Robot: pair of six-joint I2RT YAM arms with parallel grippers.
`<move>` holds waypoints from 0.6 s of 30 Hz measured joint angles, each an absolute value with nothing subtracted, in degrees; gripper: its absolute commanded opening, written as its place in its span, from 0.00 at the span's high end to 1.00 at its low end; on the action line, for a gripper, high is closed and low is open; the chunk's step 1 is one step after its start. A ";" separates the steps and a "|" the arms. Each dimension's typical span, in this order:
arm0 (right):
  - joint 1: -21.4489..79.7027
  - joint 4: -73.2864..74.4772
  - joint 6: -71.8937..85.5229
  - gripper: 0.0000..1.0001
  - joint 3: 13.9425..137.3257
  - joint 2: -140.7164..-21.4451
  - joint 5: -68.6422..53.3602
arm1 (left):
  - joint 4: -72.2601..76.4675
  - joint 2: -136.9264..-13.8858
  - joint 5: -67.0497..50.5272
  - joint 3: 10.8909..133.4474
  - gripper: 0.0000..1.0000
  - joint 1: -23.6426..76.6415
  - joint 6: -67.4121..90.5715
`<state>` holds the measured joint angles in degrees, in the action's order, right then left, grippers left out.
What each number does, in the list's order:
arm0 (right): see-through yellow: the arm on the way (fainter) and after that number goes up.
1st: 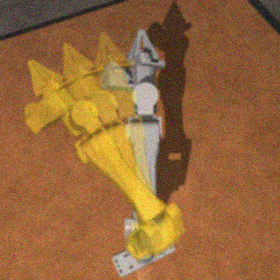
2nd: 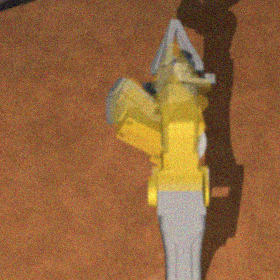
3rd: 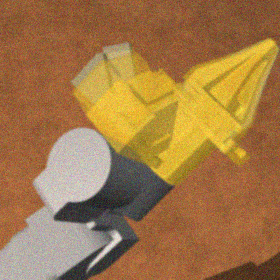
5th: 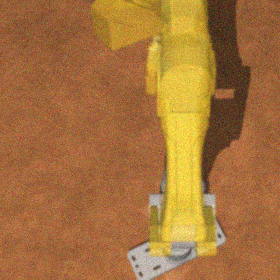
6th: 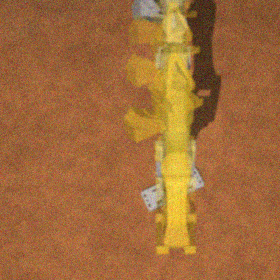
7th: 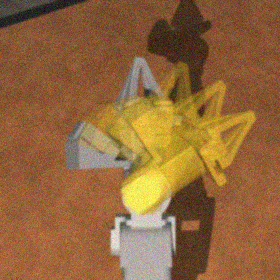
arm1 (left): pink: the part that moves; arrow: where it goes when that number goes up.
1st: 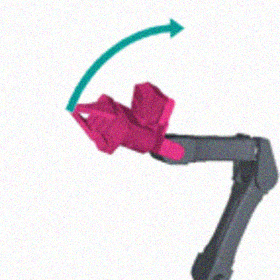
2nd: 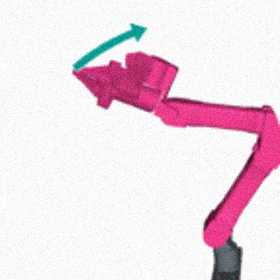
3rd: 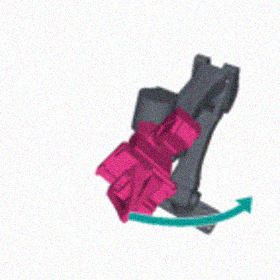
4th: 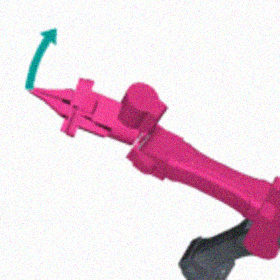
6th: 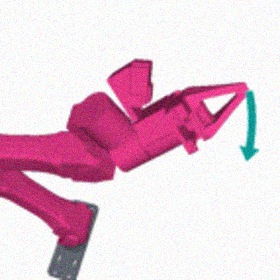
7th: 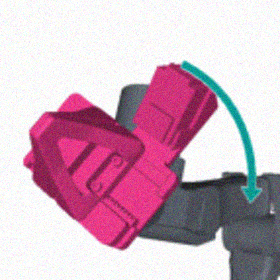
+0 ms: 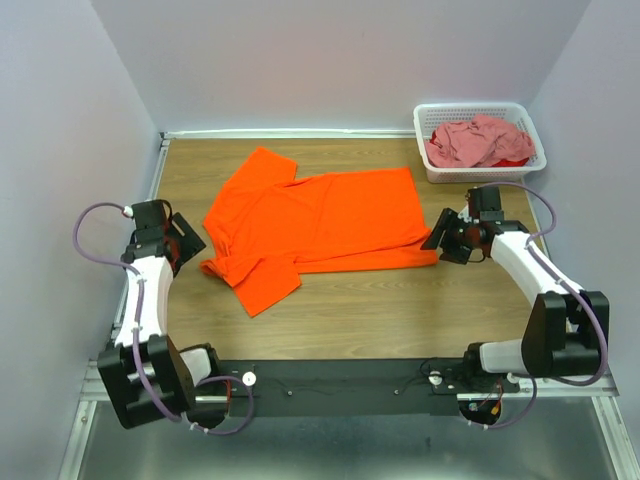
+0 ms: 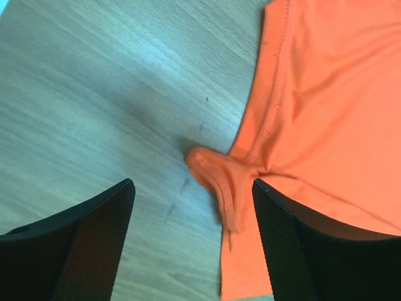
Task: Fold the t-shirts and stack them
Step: Fold the tshirt
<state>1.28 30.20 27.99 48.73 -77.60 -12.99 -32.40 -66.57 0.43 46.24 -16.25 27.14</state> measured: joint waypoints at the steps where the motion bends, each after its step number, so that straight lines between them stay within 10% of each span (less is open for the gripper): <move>1: 1.96 30.26 27.94 0.33 48.73 -77.43 -12.99 | -33.41 -64.93 0.62 46.24 0.21 -15.70 27.11; 10: 4.60 30.76 27.53 0.33 48.69 -77.12 -13.15 | -38.87 -58.59 2.22 44.99 0.47 10.07 35.24; 18: 4.89 31.00 26.37 0.33 48.51 -77.14 -13.41 | -38.44 -64.03 3.57 40.80 0.49 22.98 44.62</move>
